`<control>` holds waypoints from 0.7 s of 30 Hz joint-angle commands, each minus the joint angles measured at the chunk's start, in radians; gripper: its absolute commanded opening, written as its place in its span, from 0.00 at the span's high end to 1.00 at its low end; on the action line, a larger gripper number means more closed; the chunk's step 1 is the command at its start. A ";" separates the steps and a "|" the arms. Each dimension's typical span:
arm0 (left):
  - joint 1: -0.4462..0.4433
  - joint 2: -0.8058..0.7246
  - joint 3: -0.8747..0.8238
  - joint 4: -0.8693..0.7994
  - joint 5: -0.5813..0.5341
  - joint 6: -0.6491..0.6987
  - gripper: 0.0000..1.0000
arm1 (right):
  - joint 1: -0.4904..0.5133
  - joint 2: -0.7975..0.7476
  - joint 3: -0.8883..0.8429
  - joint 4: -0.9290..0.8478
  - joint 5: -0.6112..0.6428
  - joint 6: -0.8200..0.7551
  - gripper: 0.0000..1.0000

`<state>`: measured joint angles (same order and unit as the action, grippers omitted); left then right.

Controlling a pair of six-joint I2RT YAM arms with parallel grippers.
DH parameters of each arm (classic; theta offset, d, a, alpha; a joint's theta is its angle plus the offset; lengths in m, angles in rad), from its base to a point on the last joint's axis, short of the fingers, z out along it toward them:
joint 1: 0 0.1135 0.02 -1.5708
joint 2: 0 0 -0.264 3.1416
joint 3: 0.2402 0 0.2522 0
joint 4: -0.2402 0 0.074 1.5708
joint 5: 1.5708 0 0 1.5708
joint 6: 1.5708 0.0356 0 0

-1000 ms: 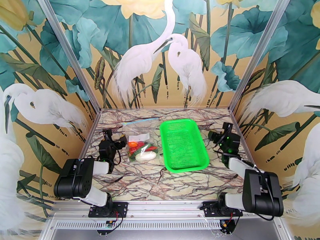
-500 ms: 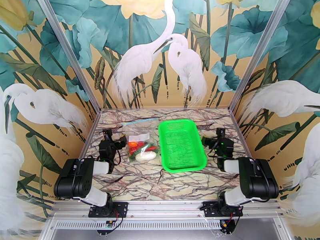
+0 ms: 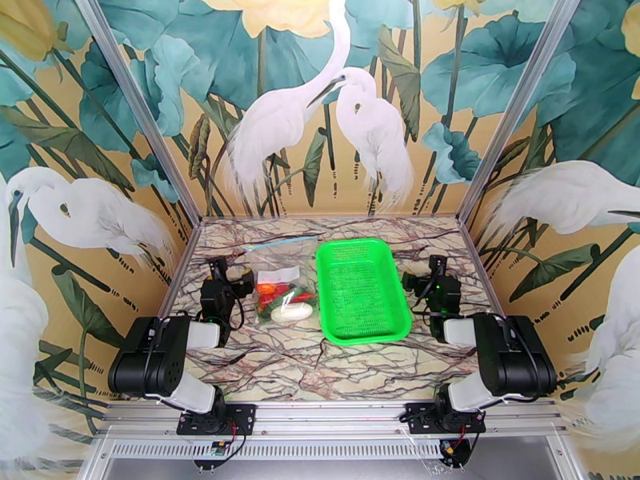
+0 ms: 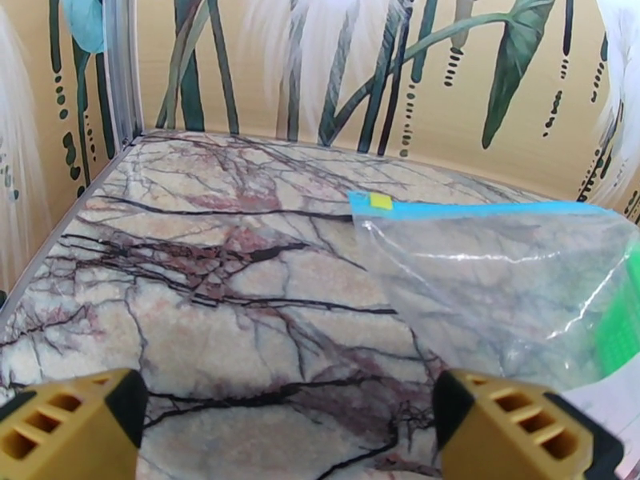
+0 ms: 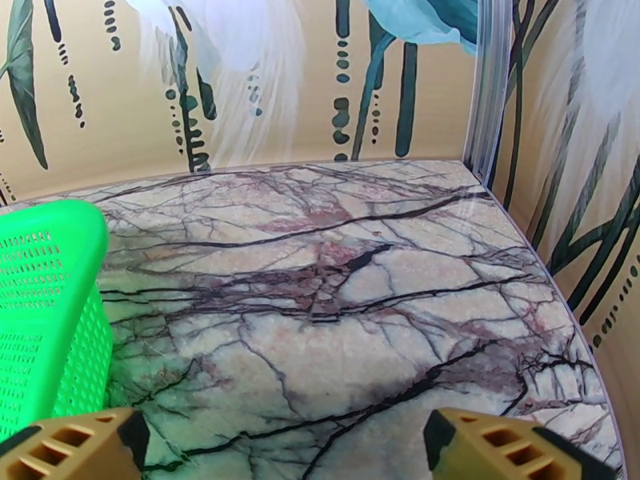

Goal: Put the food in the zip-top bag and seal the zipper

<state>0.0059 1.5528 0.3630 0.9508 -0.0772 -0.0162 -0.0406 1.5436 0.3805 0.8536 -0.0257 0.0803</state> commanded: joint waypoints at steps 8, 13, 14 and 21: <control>-0.009 0.006 0.009 0.011 0.054 0.045 0.00 | 0.004 0.005 0.015 0.009 0.023 -0.010 0.01; -0.009 0.008 0.010 0.008 0.054 0.045 0.00 | 0.004 0.004 0.015 0.010 0.024 -0.009 0.01; -0.009 0.007 0.011 0.008 0.054 0.045 0.00 | 0.004 0.003 0.015 0.010 0.024 -0.009 0.01; -0.009 0.006 0.011 0.006 0.057 0.044 0.00 | 0.003 0.004 0.016 0.010 0.024 -0.009 0.01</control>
<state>0.0044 1.5528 0.3630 0.9508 -0.0414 0.0170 -0.0402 1.5436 0.3805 0.8536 -0.0212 0.0803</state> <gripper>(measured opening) 0.996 0.992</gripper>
